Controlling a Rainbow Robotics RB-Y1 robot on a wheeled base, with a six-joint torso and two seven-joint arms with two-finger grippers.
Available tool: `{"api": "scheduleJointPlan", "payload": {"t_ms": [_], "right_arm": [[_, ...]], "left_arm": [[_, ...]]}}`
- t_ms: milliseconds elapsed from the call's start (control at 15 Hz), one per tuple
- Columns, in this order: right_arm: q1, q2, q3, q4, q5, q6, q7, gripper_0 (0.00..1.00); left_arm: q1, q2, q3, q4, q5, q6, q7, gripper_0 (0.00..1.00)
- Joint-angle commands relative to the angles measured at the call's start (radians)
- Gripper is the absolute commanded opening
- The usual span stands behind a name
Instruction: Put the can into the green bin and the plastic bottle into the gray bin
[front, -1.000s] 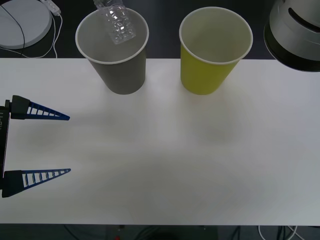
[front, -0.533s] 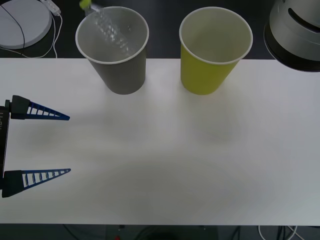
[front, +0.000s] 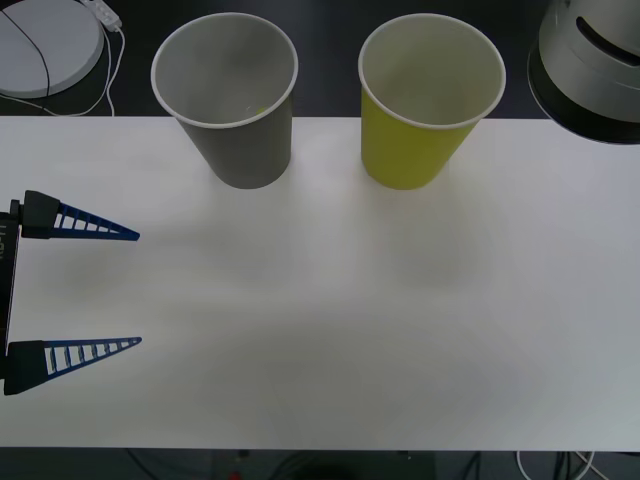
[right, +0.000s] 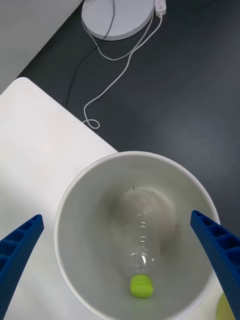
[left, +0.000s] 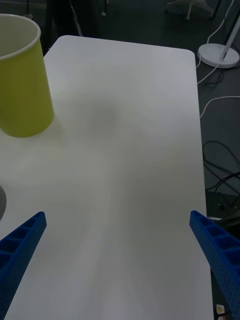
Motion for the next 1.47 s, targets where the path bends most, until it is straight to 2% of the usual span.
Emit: {"api": "scheduleJointPlan", "payload": {"t_ms": [67, 267, 733, 1467], "right_arm": [[0.022, -0.009, -0.031, 0.0, 0.003, -0.001, 0.029, 1.0], [0.054, -0.043, -0.078, -0.022, 0.006, -0.003, 0.097, 1.0], [0.102, -0.224, -0.124, -0.293, 0.02, -0.003, 0.115, 1.0], [0.228, -0.476, -0.221, -0.655, 0.035, -0.003, 0.228, 1.0]], "left_arm": [[0.0, 0.0, 0.0, 0.0, 0.0, 0.0, 0.0, 1.0], [0.0, 0.0, 0.0, 0.0, 0.0, 0.0, 0.0, 1.0], [0.0, 0.0, 0.0, 0.0, 0.0, 0.0, 0.0, 1.0], [0.0, 0.0, 0.0, 0.0, 0.0, 0.0, 0.0, 1.0]]}}
